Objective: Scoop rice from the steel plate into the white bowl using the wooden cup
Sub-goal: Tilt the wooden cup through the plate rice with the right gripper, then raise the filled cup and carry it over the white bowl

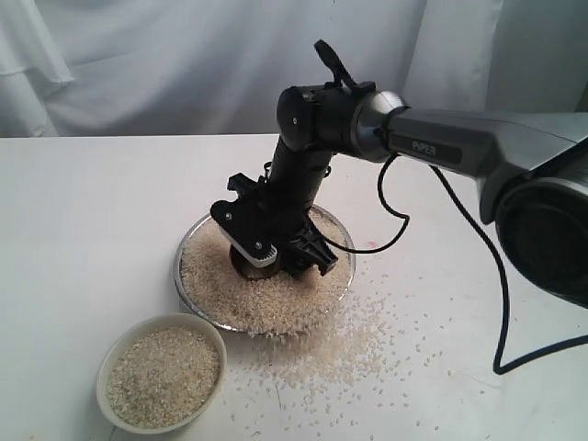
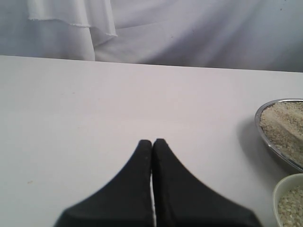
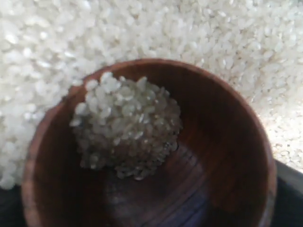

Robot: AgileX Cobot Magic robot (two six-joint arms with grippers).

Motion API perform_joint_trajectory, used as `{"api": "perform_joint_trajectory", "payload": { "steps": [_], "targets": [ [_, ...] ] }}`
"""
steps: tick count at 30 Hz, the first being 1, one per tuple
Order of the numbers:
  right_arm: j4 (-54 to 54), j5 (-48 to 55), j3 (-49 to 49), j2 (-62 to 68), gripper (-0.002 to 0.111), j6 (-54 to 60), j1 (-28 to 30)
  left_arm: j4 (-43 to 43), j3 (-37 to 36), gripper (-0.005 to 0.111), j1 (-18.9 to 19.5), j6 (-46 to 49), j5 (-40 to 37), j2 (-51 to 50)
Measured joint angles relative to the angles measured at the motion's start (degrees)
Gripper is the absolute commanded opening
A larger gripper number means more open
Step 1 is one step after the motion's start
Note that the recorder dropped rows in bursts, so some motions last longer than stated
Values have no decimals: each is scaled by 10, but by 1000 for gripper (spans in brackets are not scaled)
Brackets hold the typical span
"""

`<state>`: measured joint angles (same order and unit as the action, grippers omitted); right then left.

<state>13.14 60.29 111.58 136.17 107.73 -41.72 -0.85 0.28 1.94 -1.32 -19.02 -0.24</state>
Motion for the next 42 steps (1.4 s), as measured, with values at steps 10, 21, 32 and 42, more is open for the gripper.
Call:
{"api": "perform_joint_trajectory", "payload": {
  "steps": [10, 21, 32, 42],
  "targets": [
    [39, 29, 12, 1, 0, -1, 26, 0, 0, 0, 0, 0, 0, 0],
    [100, 75, 51, -8, 0, -10, 51, 0, 0, 0, 0, 0, 0, 0],
    [-37, 65, 62, -66, 0, -44, -62, 0, 0, 0, 0, 0, 0, 0],
    [-146, 54, 50, -74, 0, -93, -149, 0, 0, 0, 0, 0, 0, 0]
  ]
}}
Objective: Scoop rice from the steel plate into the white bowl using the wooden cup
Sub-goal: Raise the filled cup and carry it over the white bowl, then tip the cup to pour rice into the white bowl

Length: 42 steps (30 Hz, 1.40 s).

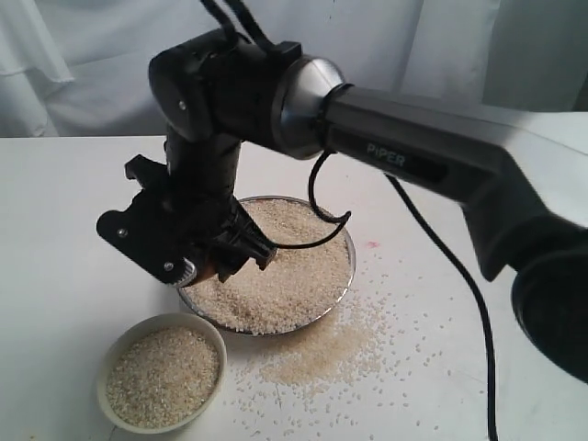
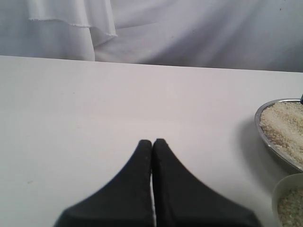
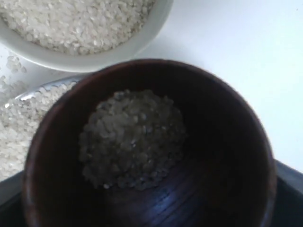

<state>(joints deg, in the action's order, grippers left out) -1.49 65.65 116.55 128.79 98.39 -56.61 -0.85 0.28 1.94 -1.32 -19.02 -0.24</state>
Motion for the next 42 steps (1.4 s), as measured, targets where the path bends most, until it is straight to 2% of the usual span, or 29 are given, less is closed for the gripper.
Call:
{"api": "perform_joint_trajectory", "payload": {
  "steps": [5, 16, 36, 42],
  "targets": [
    [-153, -34, -48, -5, 0, -99, -47, 0, 0, 0, 0, 0, 0, 0],
    [-378, -122, -168, -35, 0, -280, -144, 0, 0, 0, 0, 0, 0, 0],
    [-744, -126, -316, -36, 0, -594, -218, 0, 0, 0, 0, 0, 0, 0],
    [-772, -108, -322, -37, 0, -627, -233, 0, 0, 0, 0, 0, 0, 0]
  ]
}}
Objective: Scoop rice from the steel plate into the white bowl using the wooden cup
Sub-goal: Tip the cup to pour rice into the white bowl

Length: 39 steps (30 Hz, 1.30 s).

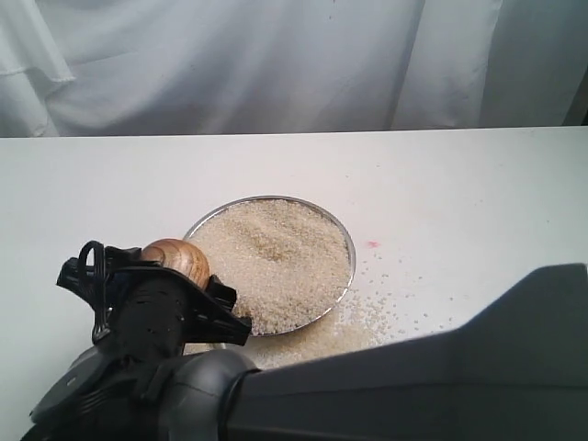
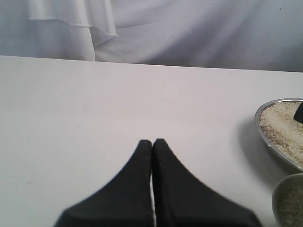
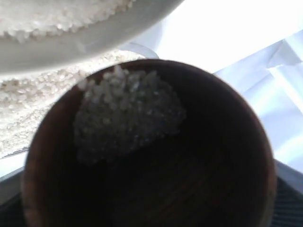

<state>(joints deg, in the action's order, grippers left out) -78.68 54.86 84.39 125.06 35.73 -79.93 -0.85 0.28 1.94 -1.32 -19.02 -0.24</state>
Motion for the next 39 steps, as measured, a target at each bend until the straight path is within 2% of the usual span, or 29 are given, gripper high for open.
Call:
{"api": "perform_joint_trajectory", "payload": {
  "steps": [25, 39],
  "targets": [
    [-18, 89, 0, 0, 0, -6, -55, 0, 0, 0, 0, 0, 0, 0],
    [-102, 123, -1, 0, 0, 2, -67, 0, 0, 0, 0, 0, 0, 0]
  ]
}}
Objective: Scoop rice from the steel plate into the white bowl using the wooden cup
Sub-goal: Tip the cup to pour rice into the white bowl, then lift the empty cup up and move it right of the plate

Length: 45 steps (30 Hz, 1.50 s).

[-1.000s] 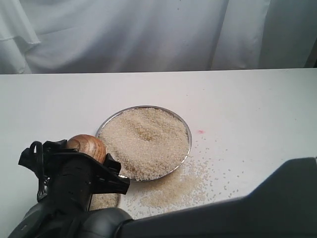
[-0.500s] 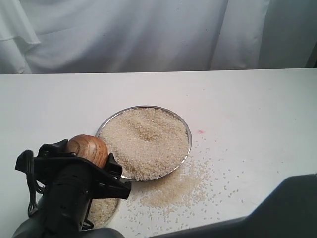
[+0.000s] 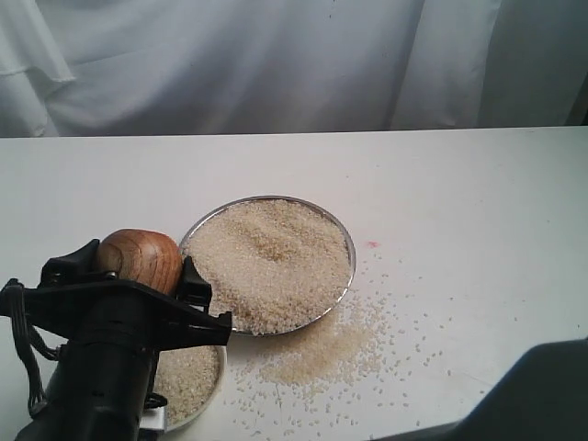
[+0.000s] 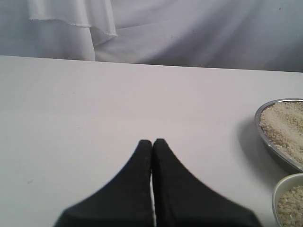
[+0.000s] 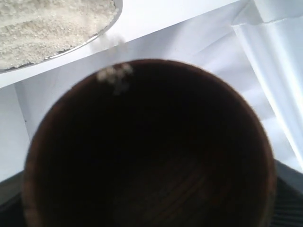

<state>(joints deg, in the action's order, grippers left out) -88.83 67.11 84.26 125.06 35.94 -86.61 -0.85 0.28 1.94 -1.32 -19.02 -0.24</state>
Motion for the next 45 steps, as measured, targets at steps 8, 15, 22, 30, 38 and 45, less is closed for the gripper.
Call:
{"api": "perform_joint_trajectory", "payload": {
  "steps": [8, 15, 22, 30, 38, 45],
  "targets": [
    [-16, 6, 0, 0, 0, 0, 0, 0, 0, 0, 0, 0, 0, 0],
    [-48, 17, 0, 0, 0, 0, 0, 0, 0, 0, 0, 0, 0, 0],
    [-58, 19, -1, 0, 0, 5, 3, 0, 0, 0, 0, 0, 0, 0],
    [185, -40, -1, -65, 0, -41, 69, 0, 0, 0, 0, 0, 0, 0],
    [520, -278, -1, -202, 0, -70, 198, 0, 0, 0, 0, 0, 0, 0],
    [657, -300, -1, -230, 0, -70, 306, 0, 0, 0, 0, 0, 0, 0]
  ]
}}
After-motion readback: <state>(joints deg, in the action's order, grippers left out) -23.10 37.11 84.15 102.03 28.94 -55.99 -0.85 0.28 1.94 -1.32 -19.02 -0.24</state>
